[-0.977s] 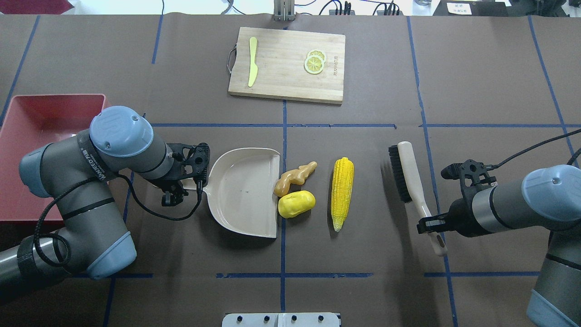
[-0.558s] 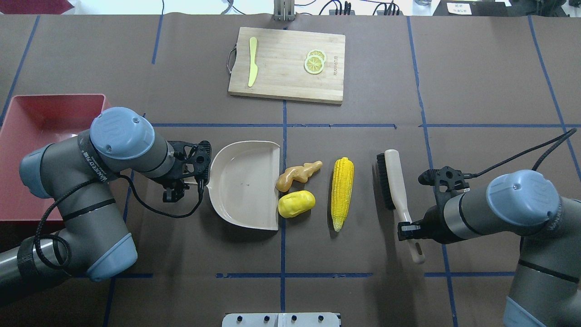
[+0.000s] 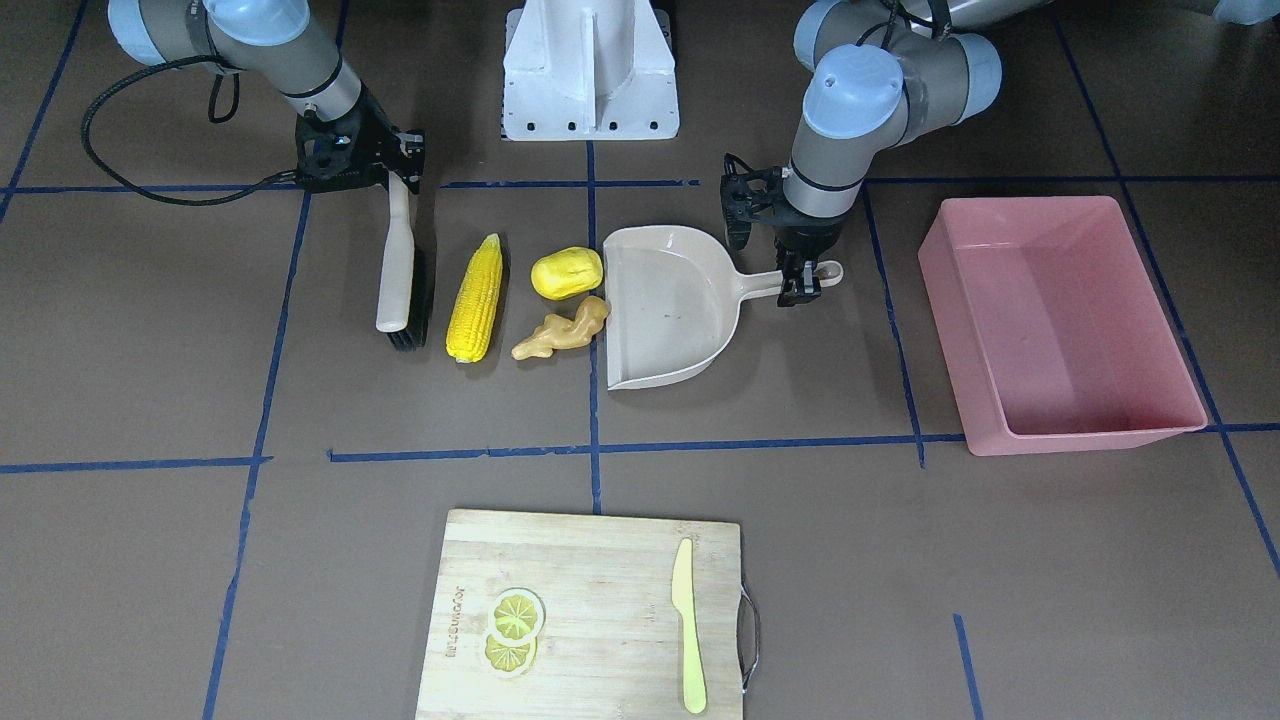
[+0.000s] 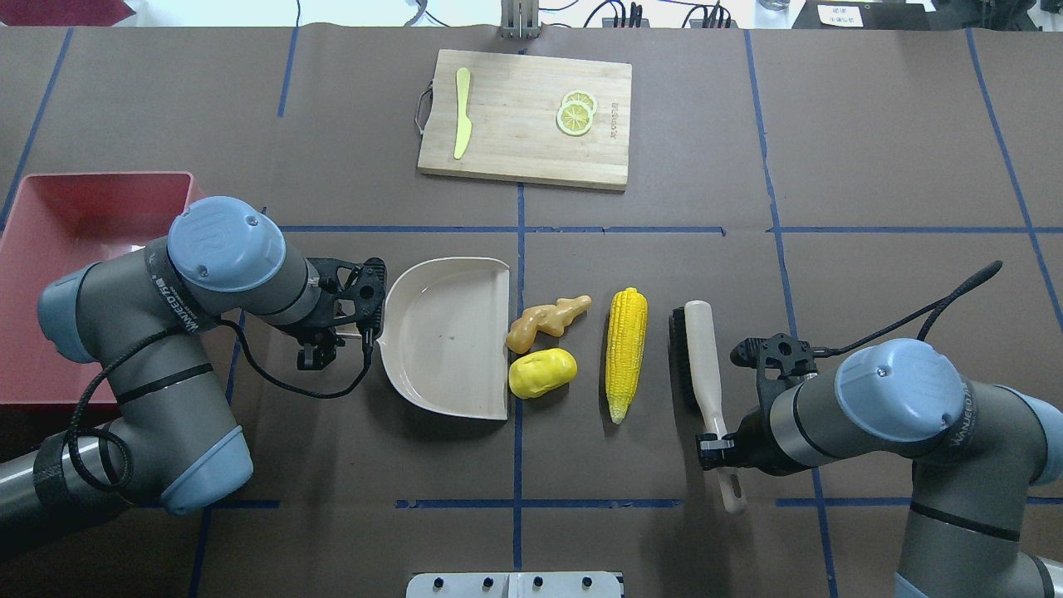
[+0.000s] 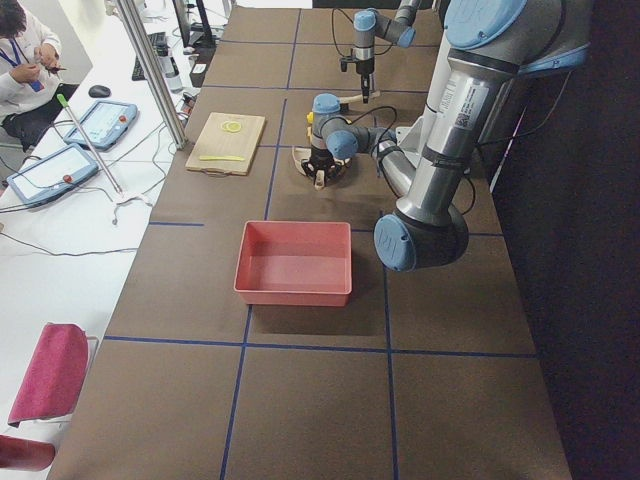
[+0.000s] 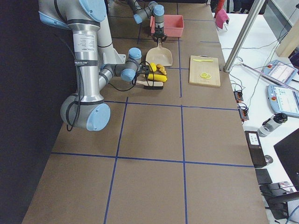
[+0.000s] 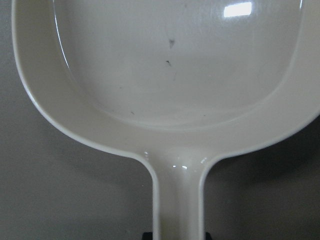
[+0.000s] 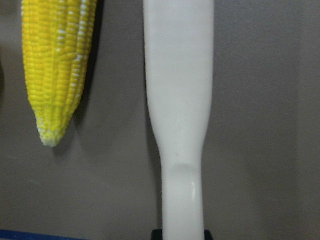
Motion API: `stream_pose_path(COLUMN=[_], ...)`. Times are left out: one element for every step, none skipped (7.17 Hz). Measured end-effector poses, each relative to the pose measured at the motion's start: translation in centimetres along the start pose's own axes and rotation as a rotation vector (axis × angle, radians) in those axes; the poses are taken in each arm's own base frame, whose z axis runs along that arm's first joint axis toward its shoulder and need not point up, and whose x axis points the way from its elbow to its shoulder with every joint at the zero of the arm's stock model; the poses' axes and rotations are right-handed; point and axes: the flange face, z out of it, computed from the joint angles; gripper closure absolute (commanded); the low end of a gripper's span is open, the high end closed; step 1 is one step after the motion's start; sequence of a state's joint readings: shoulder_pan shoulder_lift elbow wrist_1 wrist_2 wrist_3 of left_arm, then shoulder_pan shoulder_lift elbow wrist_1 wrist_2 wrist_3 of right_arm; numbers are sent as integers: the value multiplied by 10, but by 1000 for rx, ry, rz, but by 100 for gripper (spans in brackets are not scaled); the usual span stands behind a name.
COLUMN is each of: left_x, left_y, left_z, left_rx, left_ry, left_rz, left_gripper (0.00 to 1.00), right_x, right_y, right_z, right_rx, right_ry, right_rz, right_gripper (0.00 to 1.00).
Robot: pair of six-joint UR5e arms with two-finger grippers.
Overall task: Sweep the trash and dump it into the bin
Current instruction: 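Hold the dustpan with the left gripper while the right carries the brush to the corn, then sweep the corn, potato and ginger into the dustpan with the right gripper's brush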
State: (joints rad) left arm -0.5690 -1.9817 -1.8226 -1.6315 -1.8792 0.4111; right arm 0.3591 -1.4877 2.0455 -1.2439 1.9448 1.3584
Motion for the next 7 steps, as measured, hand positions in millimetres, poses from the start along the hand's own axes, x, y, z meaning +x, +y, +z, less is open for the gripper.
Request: stream_pose_path(left_x=[-1,-2,-3,-4,-5,-7,-8], left_y=[-2,-4,-7,-11,-15,-20,-26], left_z=[-1,-3,-4,-6,-7,-9,-11], left_rx=[-8,-15,-20,-19,-16,-11,-4], left_ry=[-4,-13,-19,-21,-23,-26,-28], left_rz=[-1,-2,-2,-1,0,-1,-3], left_gripper=[81,81,81,81,81,81,81], right_x=[-11,-18,-22,-26,-32,-41,-51], right_y=[0,1,3,5,7,7,7], right_z=[1,2,3,5,7,8,9], right_rx=[-4,-8,-13,-17,-21,-23,-24], right_ry=[11,17,19,18,12,3,-7], right_rz=[2,2,-1,-5,-11,-17,-23], right_gripper=[100,100,100,100,100,100,100])
